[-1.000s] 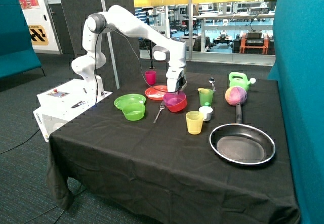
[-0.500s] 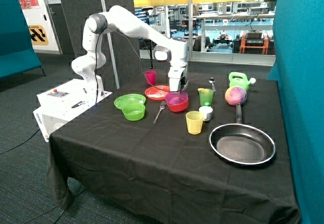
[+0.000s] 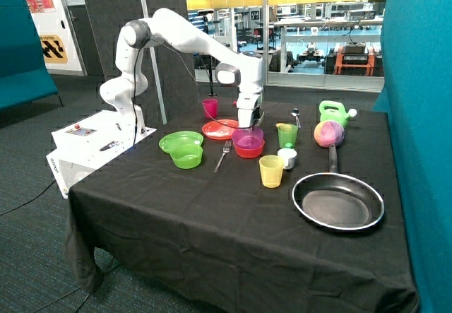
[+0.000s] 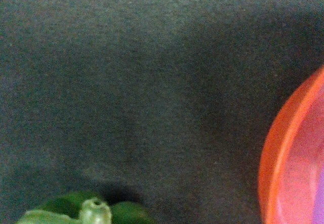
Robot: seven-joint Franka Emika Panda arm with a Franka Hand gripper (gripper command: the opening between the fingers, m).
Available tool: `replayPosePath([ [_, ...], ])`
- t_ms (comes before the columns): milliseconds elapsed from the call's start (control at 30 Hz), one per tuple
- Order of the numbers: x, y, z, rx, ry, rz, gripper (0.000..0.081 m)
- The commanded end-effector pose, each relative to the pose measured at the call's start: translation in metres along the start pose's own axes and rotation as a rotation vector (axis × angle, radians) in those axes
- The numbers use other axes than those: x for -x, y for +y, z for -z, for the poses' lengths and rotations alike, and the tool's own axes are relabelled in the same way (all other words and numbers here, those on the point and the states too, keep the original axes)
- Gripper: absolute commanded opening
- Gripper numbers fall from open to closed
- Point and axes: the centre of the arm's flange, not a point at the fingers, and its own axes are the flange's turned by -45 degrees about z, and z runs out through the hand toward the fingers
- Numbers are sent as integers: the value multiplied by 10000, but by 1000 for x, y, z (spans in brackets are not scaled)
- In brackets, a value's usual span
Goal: Stack the bowls
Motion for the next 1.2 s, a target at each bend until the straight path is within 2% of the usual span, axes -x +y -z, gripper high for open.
replayPosePath([
  [0, 0, 8, 0, -20, -62, -15, 305],
  [400, 4, 10, -4, -20, -62, 39, 332],
  [533, 4, 6, -6, -20, -61, 138, 399],
  [667, 4, -4, -6, -21, -61, 352, 577],
  [833, 3, -14, -1, -22, -61, 649, 657],
  [1167, 6, -22, 11, -23, -61, 976, 660],
])
